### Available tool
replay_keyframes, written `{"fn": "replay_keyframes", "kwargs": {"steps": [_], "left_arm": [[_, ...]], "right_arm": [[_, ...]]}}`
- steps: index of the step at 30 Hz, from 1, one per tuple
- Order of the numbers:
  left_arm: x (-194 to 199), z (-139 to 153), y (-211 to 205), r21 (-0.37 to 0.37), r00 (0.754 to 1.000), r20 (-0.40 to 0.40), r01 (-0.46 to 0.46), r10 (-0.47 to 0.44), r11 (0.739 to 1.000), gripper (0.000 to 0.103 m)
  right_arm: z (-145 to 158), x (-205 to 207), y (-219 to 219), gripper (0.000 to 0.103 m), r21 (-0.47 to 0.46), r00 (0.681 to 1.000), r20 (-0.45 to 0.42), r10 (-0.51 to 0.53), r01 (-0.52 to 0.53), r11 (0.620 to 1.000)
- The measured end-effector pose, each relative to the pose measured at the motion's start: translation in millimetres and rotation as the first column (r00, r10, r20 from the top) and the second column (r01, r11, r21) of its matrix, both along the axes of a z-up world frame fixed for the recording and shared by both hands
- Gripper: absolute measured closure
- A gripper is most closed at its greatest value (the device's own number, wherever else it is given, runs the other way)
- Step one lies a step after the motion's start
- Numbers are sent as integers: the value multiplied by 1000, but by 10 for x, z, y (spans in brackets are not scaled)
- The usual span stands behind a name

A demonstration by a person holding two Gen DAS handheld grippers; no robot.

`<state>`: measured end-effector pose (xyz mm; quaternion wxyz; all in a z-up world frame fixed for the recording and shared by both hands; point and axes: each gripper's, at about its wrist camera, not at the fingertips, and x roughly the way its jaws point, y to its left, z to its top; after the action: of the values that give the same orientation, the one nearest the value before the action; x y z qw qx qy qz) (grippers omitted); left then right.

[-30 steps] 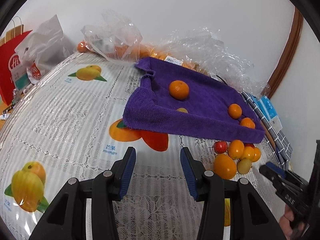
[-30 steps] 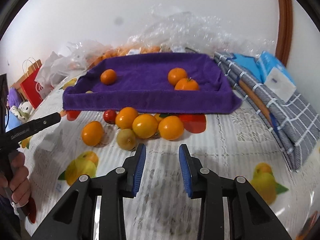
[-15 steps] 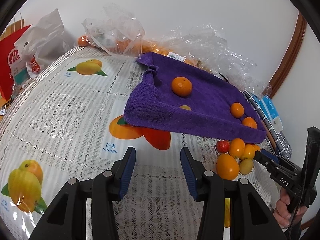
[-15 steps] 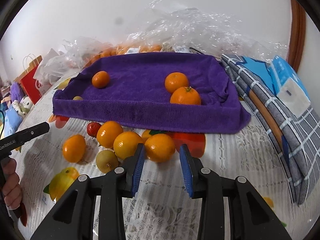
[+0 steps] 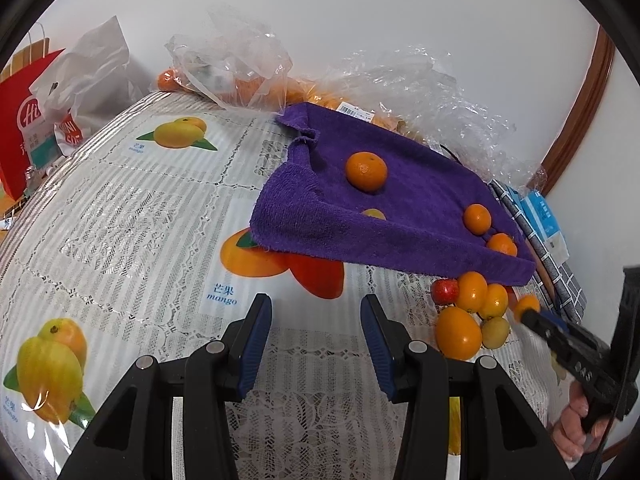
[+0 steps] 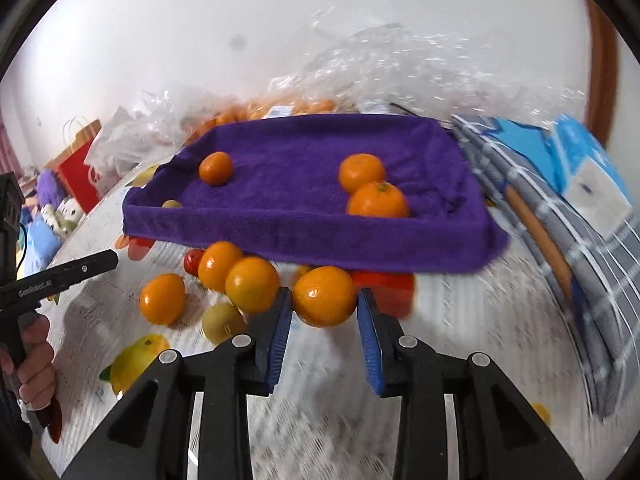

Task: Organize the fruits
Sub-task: 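Lower the right tool onto a loose tangerine and close it, then close the left tool on an oval orange fruit while the right holds its tangerine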

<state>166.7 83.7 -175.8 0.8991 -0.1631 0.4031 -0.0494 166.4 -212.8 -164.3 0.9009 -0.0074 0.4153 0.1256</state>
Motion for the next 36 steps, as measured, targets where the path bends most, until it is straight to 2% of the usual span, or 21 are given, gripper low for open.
{"fn": "replay_keyframes", "kwargs": {"steps": [4,11,16,22,24,28,32,34,36], "left_arm": [[-3,1,-7,0,1000,-1,6,-6,1000,59],[-4,2,-4,-3,1000,-4,6,-6,1000,59],[-19,19,-42,-3,1000,10,29,-29,1000,59],[-57,60,-183,2,994,27,110,-110,994,59],[-63,68,-281,7,990,12,140,-140,990,59],[-90,119,-497,-38,981,27,195,-195,980,59],[-3,152,-783,-2,969,26,244,-244,970,59],[59,105,-933,46,968,-1,252,-252,967,59],[90,25,-1034,65,963,-34,268,-266,961,59]], "right_arm": [[-36,-140,-45,70,-17,999,-35,28,-29,999],[-136,-11,24,65,-29,996,-84,34,-37,999],[-100,-65,60,69,-63,999,-40,11,-14,998],[31,-166,-191,69,63,999,28,-43,41,997],[46,-176,-214,69,70,998,35,-53,50,996],[56,-191,-241,69,83,997,45,-56,52,995],[65,-200,-313,69,111,996,50,-80,74,991],[70,-201,-339,69,121,994,53,-91,84,989],[76,-207,-335,69,126,995,58,-85,77,989]]}}
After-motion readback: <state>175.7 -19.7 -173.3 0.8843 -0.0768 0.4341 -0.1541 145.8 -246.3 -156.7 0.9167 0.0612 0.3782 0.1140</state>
